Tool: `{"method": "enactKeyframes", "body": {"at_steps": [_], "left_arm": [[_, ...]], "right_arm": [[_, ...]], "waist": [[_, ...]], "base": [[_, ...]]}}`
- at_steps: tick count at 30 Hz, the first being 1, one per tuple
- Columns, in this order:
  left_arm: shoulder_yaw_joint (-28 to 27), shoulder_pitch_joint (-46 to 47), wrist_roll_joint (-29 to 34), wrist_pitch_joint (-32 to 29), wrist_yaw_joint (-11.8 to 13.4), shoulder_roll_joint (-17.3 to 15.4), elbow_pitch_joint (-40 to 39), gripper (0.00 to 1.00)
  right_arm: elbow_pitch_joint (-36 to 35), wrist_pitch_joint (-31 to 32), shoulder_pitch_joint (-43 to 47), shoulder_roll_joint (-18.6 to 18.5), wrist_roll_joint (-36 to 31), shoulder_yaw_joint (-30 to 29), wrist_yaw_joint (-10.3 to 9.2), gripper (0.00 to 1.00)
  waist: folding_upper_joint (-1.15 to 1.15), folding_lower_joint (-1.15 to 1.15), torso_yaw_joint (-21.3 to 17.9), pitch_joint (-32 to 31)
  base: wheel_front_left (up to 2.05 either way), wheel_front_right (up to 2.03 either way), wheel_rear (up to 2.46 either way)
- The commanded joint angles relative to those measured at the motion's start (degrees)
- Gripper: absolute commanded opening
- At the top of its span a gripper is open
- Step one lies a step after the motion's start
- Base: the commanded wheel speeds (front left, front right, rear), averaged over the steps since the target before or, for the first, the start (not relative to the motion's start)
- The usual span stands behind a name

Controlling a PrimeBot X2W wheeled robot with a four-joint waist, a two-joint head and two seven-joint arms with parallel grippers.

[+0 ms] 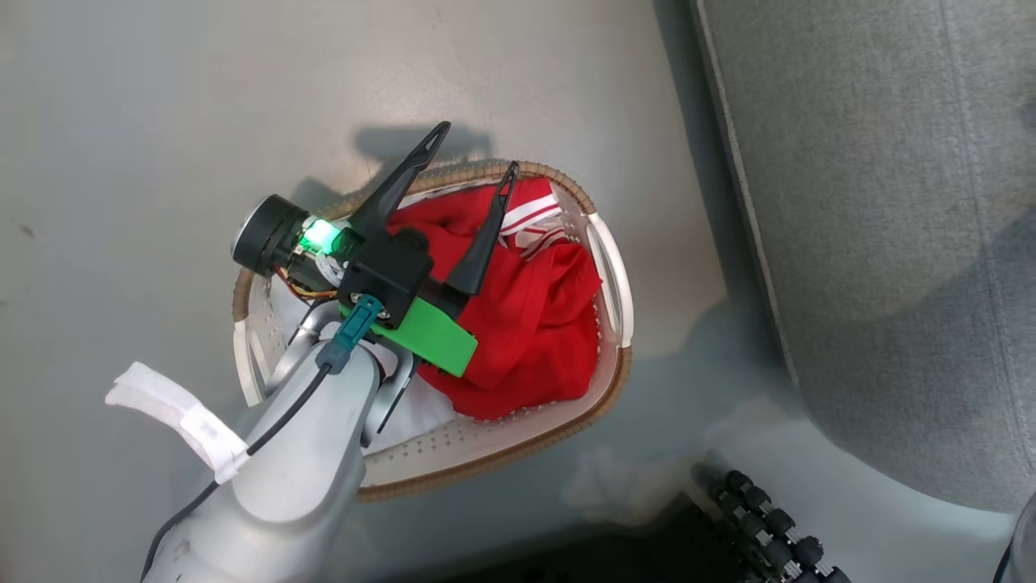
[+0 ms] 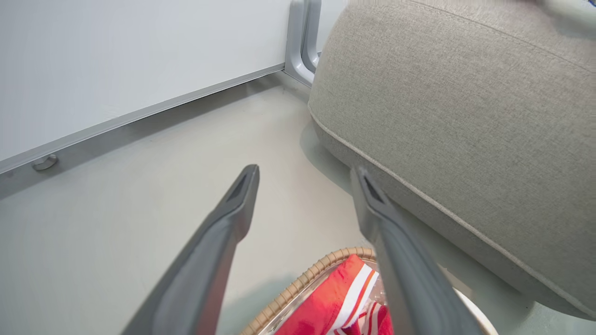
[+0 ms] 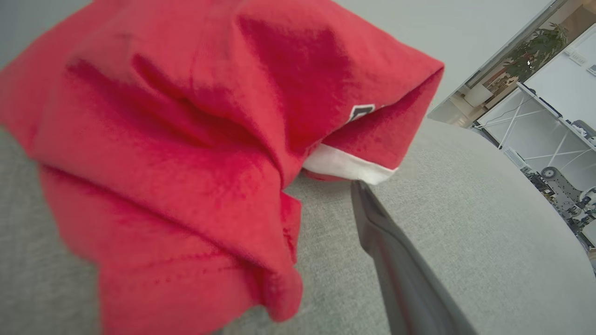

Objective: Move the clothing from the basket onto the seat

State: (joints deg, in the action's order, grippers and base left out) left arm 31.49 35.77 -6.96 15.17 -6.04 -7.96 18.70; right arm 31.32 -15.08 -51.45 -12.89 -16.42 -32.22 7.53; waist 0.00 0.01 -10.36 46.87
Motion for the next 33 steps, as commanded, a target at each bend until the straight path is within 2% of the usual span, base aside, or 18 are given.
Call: {"method": "enactKeyframes", "body": {"at_steps": [1, 11, 23, 33], "left_arm": [[-0.29, -0.79, -0.35, -0.03, 0.04, -0.18, -0.03, 1.0], [-2.35, -3.77, -2.31, -0.03, 0.27, 1.21, 0.31, 1.0], [-9.25, -11.96, -6.48, -0.03, 0.0, 3.36, 0.25, 1.0], [-16.16, -18.97, -7.24, -0.04, 0.29, 4.48, -1.58, 1.0]], "right_arm": [[-0.7, -0.14, 1.5, 0.09, 0.6, 0.21, -0.08, 1.0], [-4.52, -0.14, 10.56, 0.74, 1.99, 2.18, -0.07, 1.0], [-4.85, -0.14, 19.59, 1.68, 2.51, 5.43, -0.08, 1.0], [-6.49, -0.14, 21.29, 4.8, 4.22, 13.92, -0.08, 1.0]], "waist": [[0.0, -0.01, -0.46, -1.71], [0.0, -0.01, 0.56, -10.36], [0.0, -0.01, 3.88, -23.7], [0.0, -0.01, 7.47, -32.8]], "base": [[0.0, 0.0, 0.0], [0.0, 0.0, 0.0], [0.0, 0.0, 0.0], [0.0, 0.0, 0.0]]}}
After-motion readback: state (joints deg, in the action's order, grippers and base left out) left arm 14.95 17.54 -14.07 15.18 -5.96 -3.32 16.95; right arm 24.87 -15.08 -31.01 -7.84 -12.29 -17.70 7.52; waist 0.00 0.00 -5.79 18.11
